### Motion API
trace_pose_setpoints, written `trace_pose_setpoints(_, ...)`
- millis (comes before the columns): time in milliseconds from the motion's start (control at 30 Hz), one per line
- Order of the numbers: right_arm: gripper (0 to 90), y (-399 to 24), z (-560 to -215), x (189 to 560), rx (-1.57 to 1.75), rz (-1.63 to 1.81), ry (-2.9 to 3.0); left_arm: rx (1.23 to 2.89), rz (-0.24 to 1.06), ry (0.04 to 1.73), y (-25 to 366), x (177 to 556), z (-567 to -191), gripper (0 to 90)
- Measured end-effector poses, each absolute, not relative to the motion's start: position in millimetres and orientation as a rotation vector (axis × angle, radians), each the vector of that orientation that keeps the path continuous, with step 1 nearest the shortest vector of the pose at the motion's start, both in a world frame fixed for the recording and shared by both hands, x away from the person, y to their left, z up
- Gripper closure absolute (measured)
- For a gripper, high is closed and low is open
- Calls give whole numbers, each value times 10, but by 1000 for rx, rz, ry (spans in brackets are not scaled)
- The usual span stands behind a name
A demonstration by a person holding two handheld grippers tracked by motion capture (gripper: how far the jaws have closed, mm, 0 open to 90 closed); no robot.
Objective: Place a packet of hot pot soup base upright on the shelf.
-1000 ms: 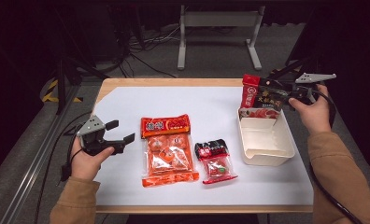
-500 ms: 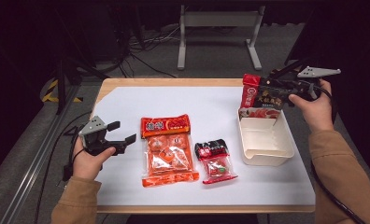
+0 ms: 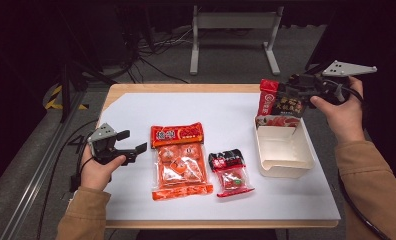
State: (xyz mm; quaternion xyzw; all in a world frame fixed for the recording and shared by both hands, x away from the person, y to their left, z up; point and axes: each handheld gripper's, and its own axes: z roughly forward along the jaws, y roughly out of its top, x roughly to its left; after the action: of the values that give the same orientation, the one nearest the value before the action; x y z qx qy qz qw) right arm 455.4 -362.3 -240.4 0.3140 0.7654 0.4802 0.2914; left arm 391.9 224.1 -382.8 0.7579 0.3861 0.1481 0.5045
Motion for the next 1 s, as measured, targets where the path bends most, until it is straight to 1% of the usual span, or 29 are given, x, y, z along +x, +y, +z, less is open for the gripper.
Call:
trace_pose_setpoints(267, 304, -3402, -2366, 4380, 836, 1376, 2052, 1838, 363, 931, 2233, 3922, -3835, 142)
trace_pose_setpoints(500, 290, -3135, -2565, 4133, 771, 1429, 2102, 1838, 359, 940, 2211, 3919, -3844, 142)
trace_pose_setpoints(700, 288, -3033, -2715, 4021, 768, 1483, 2119, 1827, 355, 957, 2207, 3942, -3852, 139)
trace_pose_setpoints(933, 285, -2951, -2808, 3986, 753, 1505, 2144, 1820, 336, 958, 2154, 4031, -3885, 71)
trace_pose_setpoints(1000, 285, -2913, -2827, 3978, 738, 1507, 2153, 1805, 321, 947, 2122, 4109, -3928, 66)
